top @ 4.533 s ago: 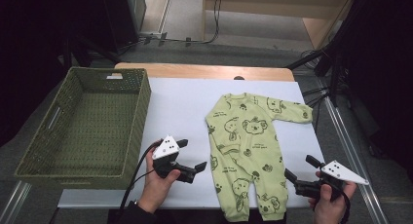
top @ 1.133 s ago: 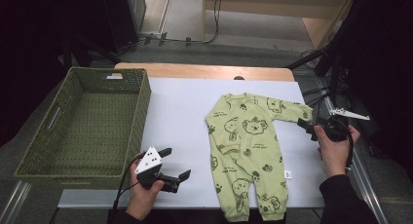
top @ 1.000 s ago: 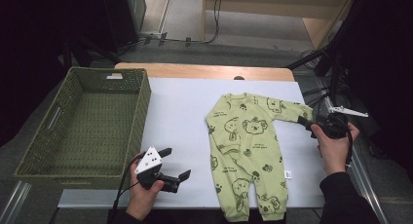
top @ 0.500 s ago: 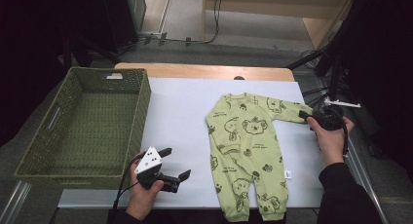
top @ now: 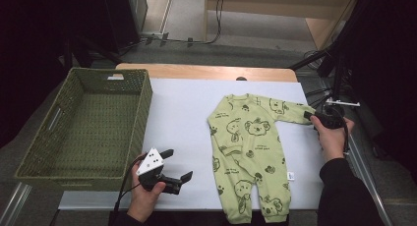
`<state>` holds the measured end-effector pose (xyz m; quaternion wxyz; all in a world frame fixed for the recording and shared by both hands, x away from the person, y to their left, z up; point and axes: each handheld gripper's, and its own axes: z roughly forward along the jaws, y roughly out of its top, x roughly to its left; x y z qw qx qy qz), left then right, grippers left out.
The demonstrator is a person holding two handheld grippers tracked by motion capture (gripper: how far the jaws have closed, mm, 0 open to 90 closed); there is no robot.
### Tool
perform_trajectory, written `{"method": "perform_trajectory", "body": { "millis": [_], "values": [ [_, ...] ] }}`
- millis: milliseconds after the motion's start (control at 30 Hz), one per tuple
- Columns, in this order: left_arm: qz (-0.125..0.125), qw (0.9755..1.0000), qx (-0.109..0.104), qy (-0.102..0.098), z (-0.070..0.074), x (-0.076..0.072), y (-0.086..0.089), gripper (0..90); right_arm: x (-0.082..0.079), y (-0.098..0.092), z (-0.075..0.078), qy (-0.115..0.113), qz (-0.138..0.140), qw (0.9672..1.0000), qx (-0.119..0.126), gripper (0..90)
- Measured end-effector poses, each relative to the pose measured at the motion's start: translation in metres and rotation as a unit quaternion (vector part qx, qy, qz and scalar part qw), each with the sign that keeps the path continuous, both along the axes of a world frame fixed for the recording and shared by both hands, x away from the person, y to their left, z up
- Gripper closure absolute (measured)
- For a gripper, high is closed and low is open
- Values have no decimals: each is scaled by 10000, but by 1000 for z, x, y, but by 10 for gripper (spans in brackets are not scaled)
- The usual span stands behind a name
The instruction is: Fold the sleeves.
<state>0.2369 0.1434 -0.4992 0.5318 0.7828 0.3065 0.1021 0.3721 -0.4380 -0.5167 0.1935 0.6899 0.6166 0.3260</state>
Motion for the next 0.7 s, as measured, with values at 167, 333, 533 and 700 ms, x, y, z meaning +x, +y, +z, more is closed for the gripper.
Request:
{"method": "perform_trajectory", "body": {
  "millis": [167,333,533,700],
  "values": [
    [1,10000,1,7,0,0,0,0,2,-3,-5,98,-59,9999,32,553],
    [2,10000,6,7,0,0,0,0,0,-5,-6,141,-82,9999,12,729],
    [4,10000,0,13,0,0,0,0,-2,-3,-1,27,86,10000,-14,810],
    [-1,10000,-3,7,0,0,0,0,-5,-6,5,-113,58,9999,-72,815]
  ]
}}
